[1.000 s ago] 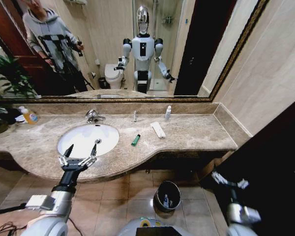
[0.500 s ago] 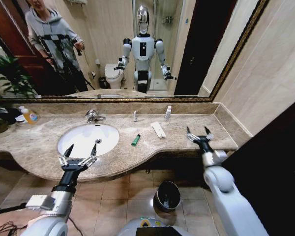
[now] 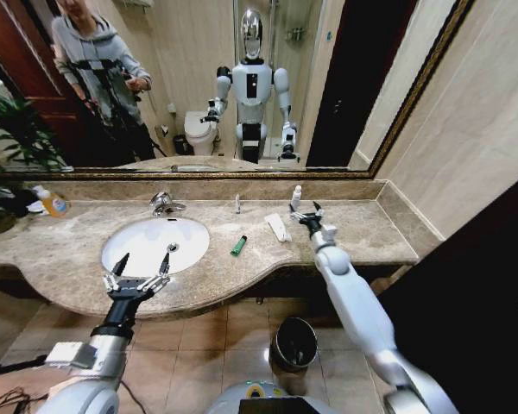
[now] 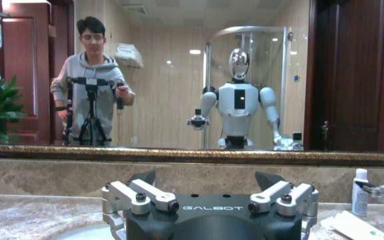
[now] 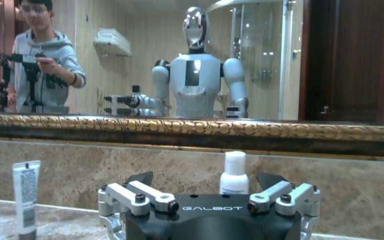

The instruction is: Pick up the trash from the sink and place it in the trash bin.

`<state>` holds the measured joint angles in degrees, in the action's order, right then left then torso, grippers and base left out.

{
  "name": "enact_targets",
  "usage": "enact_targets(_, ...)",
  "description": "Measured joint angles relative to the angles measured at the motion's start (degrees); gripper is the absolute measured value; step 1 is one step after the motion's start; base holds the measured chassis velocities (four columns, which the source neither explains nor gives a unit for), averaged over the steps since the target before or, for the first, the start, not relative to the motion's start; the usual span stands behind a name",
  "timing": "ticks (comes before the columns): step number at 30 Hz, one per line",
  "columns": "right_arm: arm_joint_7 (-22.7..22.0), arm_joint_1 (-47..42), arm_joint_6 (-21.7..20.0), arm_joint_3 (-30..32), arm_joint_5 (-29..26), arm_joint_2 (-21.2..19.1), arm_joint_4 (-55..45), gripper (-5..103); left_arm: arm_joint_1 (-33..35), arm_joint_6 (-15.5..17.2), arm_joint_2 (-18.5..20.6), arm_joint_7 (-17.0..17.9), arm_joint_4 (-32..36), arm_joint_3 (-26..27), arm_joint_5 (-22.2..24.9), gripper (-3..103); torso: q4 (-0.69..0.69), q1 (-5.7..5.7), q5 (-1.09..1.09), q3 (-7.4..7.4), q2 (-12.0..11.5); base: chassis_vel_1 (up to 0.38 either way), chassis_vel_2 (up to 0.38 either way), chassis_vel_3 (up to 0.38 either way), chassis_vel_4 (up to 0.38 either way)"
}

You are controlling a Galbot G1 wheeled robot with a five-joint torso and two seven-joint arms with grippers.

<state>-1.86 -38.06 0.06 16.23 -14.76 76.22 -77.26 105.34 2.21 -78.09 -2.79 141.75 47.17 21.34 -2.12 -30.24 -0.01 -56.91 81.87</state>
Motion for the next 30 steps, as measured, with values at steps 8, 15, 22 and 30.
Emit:
enact_targets(8, 0.13, 4.78, 2.68, -0.62, 2.82, 3.3, 8.47, 100, 0.0, 0.0, 0.0, 0.0, 0.0, 0.0, 0.0, 100, 0.01, 0.01, 0.01, 0.0, 0.0, 0.0, 0.0, 0.0, 0.0)
enact_targets(15, 1.12, 9.65, 5.03, 3.26, 6.24, 6.05, 17.59, 100, 0.0, 0.0, 0.0, 0.0, 0.0, 0.0, 0.0, 100, 0.01, 0.01, 0.0, 0.01, 0.0, 0.0, 0.0, 0.0, 0.0)
enact_targets(22, 1.16, 13.52, 6.21, 6.02, 10.24, 6.97, 24.67, 100, 0.0, 0.0, 0.0, 0.0, 0.0, 0.0, 0.0, 100, 0.0, 0.01, 0.0, 0.0, 0.0, 0.0, 0.0, 0.0, 0.0)
enact_targets(30, 0.66, 12.16, 6.23, 7.11, 11.18, 6.05, 23.0, 79, 0.0, 0.0, 0.0, 0.0, 0.0, 0.0, 0.0, 100, 0.02, 0.02, 0.0, 0.01, 0.01, 0.0, 0.0, 0.0, 0.0)
